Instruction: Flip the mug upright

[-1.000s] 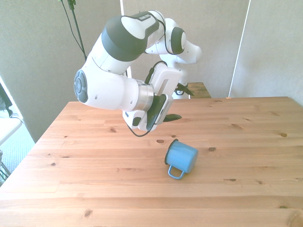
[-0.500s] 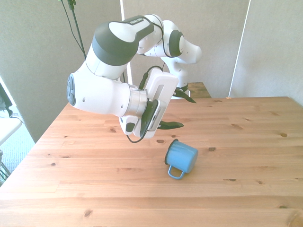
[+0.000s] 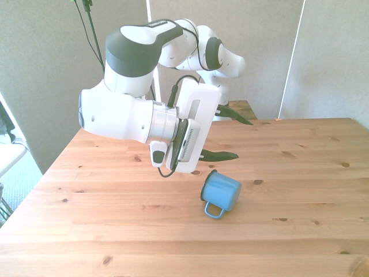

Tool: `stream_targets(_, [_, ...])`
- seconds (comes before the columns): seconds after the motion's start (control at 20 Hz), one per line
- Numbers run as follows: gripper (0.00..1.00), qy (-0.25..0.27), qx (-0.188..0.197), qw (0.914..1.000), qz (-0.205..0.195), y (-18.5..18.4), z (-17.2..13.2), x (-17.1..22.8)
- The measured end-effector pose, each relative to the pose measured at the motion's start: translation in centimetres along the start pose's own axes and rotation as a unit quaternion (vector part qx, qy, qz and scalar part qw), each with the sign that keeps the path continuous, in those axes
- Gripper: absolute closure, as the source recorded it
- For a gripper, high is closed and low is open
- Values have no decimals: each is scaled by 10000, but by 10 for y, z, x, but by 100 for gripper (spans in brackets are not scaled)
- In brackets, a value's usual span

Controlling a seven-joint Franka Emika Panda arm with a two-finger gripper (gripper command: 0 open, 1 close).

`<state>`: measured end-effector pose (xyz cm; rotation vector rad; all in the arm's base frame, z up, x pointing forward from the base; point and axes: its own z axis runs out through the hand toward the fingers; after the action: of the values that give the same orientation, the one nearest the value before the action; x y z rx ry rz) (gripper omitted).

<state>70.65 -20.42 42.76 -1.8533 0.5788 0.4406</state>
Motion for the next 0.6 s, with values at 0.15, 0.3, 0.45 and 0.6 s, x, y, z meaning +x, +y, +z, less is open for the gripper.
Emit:
stream_targets(0.15, [0,496,444,9978,-35,-3,-10,14])
stream_targets(0.3, [0,590,528,9968,-82,0,-11,19])
stream_targets(0.45, [0,684,741,9948,-105,-4,-13,21])
stream_targets(0.6, [0,908,1082,9899,-105,-9,-18,26])
